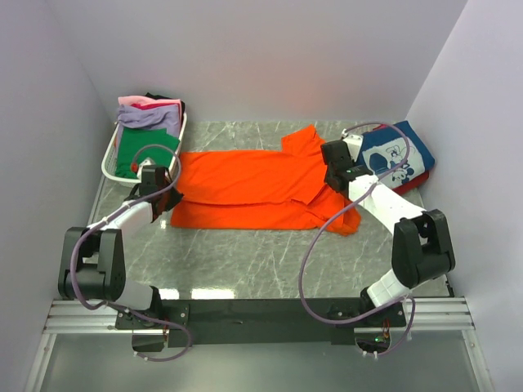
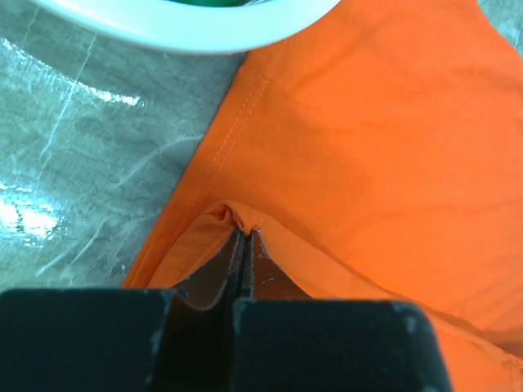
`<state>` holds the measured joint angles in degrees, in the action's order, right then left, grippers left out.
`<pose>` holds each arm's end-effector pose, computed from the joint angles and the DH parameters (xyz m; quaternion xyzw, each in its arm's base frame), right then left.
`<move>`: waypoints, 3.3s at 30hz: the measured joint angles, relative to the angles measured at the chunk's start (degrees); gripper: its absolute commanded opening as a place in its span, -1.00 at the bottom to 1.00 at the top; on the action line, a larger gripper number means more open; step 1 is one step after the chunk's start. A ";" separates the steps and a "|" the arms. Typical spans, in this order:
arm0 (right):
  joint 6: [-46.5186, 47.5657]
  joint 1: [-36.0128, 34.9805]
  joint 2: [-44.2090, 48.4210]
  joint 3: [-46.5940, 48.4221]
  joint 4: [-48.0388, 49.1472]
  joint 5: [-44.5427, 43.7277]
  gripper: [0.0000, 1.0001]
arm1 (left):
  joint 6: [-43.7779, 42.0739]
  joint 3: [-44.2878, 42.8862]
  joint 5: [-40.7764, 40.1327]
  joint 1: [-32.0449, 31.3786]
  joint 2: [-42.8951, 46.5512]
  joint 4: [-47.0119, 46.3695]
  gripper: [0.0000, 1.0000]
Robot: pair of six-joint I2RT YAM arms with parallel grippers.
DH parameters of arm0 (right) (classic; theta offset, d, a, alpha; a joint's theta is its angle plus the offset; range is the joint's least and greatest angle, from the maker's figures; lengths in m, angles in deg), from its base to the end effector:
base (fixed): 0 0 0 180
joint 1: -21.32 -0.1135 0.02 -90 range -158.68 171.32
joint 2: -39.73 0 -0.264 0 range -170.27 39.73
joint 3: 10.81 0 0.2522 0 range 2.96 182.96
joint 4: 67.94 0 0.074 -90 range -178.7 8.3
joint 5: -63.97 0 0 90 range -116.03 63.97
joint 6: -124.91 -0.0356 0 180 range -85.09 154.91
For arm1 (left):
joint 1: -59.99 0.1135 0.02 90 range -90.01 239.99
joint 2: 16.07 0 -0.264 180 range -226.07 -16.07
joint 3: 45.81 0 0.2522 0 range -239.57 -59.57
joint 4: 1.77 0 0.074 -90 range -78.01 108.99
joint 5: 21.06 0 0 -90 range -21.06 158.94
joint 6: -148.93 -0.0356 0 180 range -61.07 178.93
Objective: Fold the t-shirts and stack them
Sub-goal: Fold the tshirt
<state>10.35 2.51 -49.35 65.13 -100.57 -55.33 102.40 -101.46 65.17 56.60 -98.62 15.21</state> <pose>0.3224 0.0914 0.2449 0.1401 0.8904 -0.0831 0.4250 0.2893 -0.0148 0.1853 -0.3272 0.8595 -0.1279 0.3712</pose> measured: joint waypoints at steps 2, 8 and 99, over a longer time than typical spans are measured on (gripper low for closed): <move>0.09 0.00 -0.50 0.59 -0.04 0.00 -1.00 | -0.42 -0.20 0.00 0.00 -0.17 0.02 -0.71; 0.46 0.33 -1.42 1.57 -0.07 -0.15 -0.94 | -1.05 -0.26 -0.24 0.00 0.00 0.00 0.00; 1.01 6.60 11.28 -16.15 -10.03 20.15 -0.64 | -2.36 10.64 10.01 -11.28 -2.54 -19.82 0.65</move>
<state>11.36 9.12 -38.07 48.98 -110.61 -35.18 100.03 -90.81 75.18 45.32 -101.15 -4.61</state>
